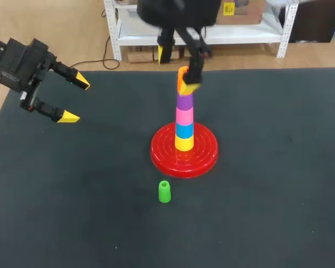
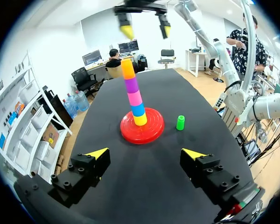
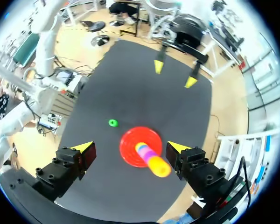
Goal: Pick up and stack the cylinders on the red base in this order: pink,purple,orange,green
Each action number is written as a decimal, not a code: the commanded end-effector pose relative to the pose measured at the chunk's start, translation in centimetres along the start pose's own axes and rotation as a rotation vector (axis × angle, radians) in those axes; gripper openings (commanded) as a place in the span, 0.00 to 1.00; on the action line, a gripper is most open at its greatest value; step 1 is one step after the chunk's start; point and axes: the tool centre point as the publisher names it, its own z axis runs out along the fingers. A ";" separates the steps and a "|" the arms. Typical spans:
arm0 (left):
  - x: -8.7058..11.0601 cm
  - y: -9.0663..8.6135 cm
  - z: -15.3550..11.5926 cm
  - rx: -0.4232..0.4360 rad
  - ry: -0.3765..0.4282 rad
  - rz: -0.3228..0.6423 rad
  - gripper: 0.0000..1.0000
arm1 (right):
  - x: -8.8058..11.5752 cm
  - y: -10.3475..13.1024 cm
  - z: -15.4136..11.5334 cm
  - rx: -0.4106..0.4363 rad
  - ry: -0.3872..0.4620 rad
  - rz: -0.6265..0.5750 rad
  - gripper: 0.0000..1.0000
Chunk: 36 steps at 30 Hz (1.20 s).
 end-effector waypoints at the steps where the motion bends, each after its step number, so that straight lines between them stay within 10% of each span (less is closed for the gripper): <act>1: 0.1 0.0 0.1 -0.002 0.000 0.001 1.00 | 0.3 2.0 3.6 0.077 0.023 0.003 1.00; 14: 0.1 0.0 0.1 -0.002 0.000 0.001 1.00 | 0.5 3.3 12.6 0.042 0.160 -0.045 1.00; 36: 0.1 0.0 0.1 -0.002 0.000 0.001 1.00 | 0.7 4.9 19.4 -0.034 0.162 -0.009 1.00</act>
